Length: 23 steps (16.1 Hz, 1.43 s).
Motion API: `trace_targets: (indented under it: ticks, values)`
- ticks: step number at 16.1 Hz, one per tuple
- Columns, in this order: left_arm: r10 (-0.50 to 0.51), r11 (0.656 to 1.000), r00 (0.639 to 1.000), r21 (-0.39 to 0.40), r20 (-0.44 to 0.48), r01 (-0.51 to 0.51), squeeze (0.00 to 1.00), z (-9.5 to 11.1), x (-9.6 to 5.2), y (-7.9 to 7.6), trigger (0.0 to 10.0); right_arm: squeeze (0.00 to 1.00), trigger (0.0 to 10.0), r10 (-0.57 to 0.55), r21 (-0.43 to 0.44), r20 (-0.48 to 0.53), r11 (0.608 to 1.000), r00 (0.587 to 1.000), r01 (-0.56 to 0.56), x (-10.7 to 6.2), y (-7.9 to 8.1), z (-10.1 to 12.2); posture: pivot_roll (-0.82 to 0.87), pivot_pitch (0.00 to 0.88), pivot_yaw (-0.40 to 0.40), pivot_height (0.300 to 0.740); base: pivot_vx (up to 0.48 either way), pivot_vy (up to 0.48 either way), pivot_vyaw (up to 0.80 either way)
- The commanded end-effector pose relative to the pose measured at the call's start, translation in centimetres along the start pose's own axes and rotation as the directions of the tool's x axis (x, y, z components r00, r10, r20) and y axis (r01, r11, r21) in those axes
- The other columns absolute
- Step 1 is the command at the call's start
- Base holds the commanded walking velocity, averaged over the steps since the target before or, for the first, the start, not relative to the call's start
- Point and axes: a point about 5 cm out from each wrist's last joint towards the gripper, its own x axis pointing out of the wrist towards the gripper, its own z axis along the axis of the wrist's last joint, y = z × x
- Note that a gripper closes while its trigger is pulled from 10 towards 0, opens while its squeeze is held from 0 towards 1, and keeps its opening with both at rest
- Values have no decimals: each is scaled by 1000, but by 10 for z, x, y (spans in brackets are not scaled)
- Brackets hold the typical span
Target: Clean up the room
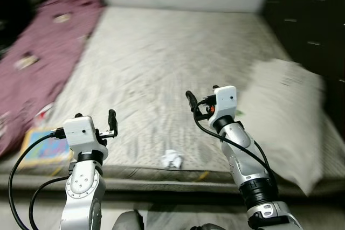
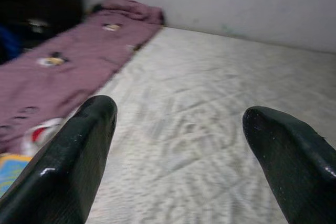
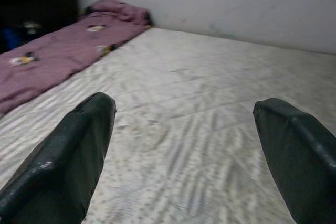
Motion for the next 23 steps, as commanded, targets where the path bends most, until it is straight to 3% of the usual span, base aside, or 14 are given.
trace_targets:
  ticks: [1,3,5,6,7,13,23]
  values:
    - [-6,1000,1000,27,15,6,0,1,-1,2,10000,0,10000,-14,3,12,1000,1000,14,1,-3,3,-14,28,-20,740,0,0,0]
    - [21,994,999,105,40,-25,0,3,-5,11,10000,0,10000,-85,-17,8,996,996,85,0,-13,5,-7,26,-18,740,0,0,0]
    - [35,991,999,126,38,-39,0,4,-10,15,10000,0,10000,-151,-8,-7,989,989,151,-5,-25,4,-1,31,-17,740,0,0,0]
    - [83,985,997,153,-3,-82,0,0,-14,19,10000,0,10000,-193,-15,-14,981,981,193,-9,-33,3,1,33,-18,740,0,0,0]
    - [49,992,999,118,-10,-47,0,-2,-17,19,10000,0,10000,-212,-7,-18,977,977,212,-12,-36,2,1,33,-17,740,0,0,0]
    - [31,993,999,113,-12,-29,0,-1,-15,16,10000,0,10000,-213,25,-39,976,976,214,-15,-31,0,-3,45,-10,740,0,0,-582]
    - [10,997,1000,81,-14,-9,0,0,-16,16,10000,0,10000,-176,40,-32,983,984,177,-17,-26,3,-5,67,-11,740,0,0,0]
